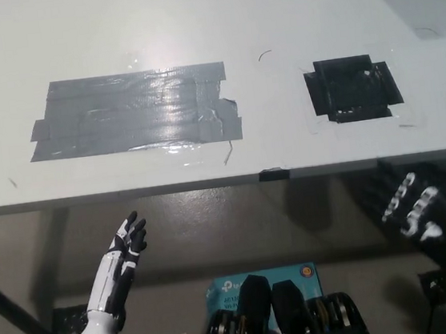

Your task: An orange duster is kept infront of the robot in the middle of the table and the robot extends its right arm to grab the duster, picks it up and hands it to a person

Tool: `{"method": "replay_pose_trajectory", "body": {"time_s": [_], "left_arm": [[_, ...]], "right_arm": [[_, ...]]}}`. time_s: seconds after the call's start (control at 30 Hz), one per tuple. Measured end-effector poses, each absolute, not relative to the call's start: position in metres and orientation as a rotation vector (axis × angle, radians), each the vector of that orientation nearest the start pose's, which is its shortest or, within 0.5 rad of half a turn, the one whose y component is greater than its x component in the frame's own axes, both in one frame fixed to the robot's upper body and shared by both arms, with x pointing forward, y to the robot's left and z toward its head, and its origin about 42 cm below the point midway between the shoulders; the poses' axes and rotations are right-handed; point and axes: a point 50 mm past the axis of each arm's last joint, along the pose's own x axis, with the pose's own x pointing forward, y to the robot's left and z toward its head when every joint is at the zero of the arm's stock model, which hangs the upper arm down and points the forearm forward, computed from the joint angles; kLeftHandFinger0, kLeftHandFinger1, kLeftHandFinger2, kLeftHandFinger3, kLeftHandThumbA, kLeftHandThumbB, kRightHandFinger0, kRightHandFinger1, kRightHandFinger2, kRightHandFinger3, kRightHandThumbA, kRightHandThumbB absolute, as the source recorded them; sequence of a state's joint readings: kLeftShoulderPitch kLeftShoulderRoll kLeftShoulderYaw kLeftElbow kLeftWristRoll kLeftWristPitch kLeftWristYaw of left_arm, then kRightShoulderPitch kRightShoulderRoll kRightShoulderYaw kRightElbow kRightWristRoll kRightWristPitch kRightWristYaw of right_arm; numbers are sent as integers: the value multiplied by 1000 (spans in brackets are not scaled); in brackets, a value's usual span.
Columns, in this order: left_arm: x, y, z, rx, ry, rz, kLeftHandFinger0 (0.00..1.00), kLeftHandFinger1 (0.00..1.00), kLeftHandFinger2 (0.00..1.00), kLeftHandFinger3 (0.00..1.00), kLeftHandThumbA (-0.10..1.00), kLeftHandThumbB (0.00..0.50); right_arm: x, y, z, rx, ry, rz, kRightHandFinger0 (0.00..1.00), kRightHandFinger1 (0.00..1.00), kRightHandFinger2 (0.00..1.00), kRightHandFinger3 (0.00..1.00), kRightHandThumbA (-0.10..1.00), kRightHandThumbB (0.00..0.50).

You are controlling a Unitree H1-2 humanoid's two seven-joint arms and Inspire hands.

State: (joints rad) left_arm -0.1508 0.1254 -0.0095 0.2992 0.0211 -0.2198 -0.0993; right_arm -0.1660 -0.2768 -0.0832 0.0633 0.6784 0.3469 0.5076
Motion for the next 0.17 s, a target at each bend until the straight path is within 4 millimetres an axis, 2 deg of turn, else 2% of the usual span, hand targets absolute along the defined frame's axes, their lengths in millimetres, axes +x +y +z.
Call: {"method": "replay_pose_trajectory", "body": {"time_s": [0.17], "left_arm": [[327,241,73,150,-56,-136,1000,1000,1000,1000,882,158]], "right_arm": [[330,-277,119,399,139,483,1000,1000,1000,1000,925,339]]}}
